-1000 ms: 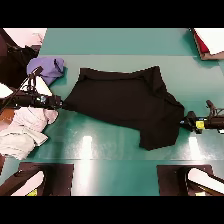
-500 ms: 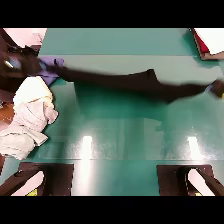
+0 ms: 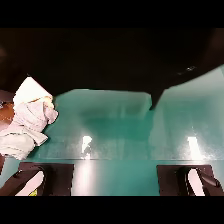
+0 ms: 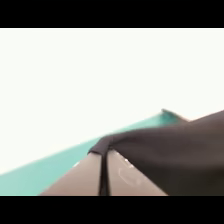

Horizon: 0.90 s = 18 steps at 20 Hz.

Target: Fold the shirts.

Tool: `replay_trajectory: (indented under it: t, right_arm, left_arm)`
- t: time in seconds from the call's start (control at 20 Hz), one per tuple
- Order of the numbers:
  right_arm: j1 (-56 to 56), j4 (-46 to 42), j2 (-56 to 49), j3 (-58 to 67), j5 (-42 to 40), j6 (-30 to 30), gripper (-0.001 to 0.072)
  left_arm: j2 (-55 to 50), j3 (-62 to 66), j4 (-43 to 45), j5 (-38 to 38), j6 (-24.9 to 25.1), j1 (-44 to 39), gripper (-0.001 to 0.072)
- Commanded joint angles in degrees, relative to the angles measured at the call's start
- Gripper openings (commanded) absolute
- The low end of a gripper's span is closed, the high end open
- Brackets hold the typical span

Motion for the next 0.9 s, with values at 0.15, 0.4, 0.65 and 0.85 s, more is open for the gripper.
replay_trajectory:
  t: [0.15, 0.4, 0.65, 0.85]
  right_arm:
    - [0.0, -8.0, 3.9, 8.8, 2.3, 2.9, 0.0016]
    - [-2.8, -11.6, -8.3, 17.7, 26.5, 10.8, 0.0014]
    - [-1.4, -7.8, -24.1, 13.5, 44.1, 14.3, 0.0015]
    - [4.7, -8.0, -34.6, -2.0, 42.6, 14.9, 0.0015]
  left_arm:
    - [8.7, 2.8, -2.7, 4.3, 0.0, 0.0, 0.0025]
    - [8.2, -8.0, 0.3, -2.1, -6.5, 0.0, 0.0024]
    - [1.4, -34.6, 1.6, -14.3, -8.7, 0.0, 0.0025]
    - [-10.9, -47.5, 1.9, -11.1, -5.8, 0.0, 0.0025]
